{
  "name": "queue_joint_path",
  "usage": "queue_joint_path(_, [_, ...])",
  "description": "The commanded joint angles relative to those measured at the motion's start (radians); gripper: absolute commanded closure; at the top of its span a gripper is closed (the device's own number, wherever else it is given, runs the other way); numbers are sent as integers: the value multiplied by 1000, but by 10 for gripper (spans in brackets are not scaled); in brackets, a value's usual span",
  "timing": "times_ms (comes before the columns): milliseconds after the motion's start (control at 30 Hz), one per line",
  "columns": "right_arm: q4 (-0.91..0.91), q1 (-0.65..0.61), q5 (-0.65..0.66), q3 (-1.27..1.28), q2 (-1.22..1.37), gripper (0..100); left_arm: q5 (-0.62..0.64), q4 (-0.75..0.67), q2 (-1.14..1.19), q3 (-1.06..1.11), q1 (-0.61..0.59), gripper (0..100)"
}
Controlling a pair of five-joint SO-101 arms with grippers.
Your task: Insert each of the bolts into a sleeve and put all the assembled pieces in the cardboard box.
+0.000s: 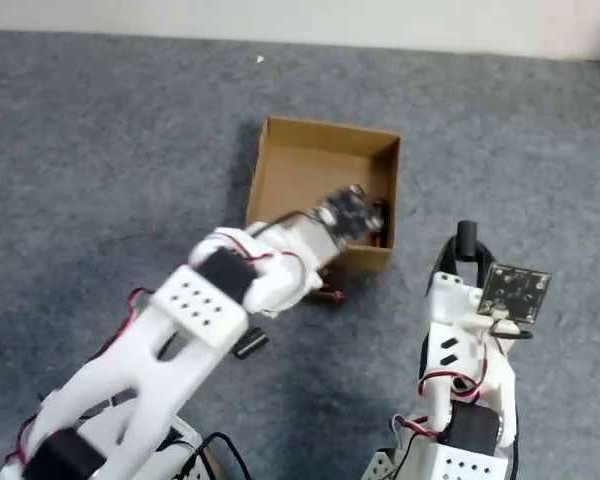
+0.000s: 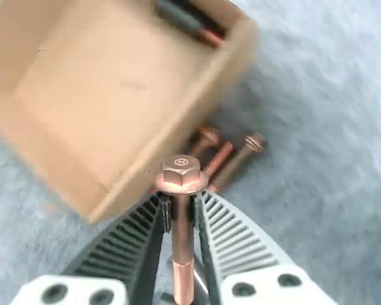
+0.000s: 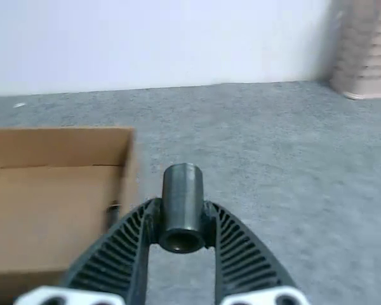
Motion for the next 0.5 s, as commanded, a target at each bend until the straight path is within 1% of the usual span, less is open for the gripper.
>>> queue_joint_path(0, [-39, -116, -9, -2, -15, 992, 164, 2, -131, -35, -31, 994])
queue_joint_path(100, [-39, -217, -11, -2, -16, 992, 356, 2, -189, -35, -31, 994])
queue_joint_path(167, [-39, -272, -23, -2, -16, 992, 459, 2, -228, -31, -38, 994])
queue_joint_path(233, [-39, -314, -83, -2, -16, 992, 519, 2, -268, -28, -61, 994])
queue_joint_path(333, [-38, -358, -164, -4, -16, 992, 559, 0, -323, -28, -105, 994])
queue_joint_path(400, [-38, -392, -192, -2, -16, 992, 605, -12, -358, -27, -134, 994])
queue_joint_path(467, [-38, -429, -196, -2, -16, 992, 671, -57, -389, -8, -171, 994])
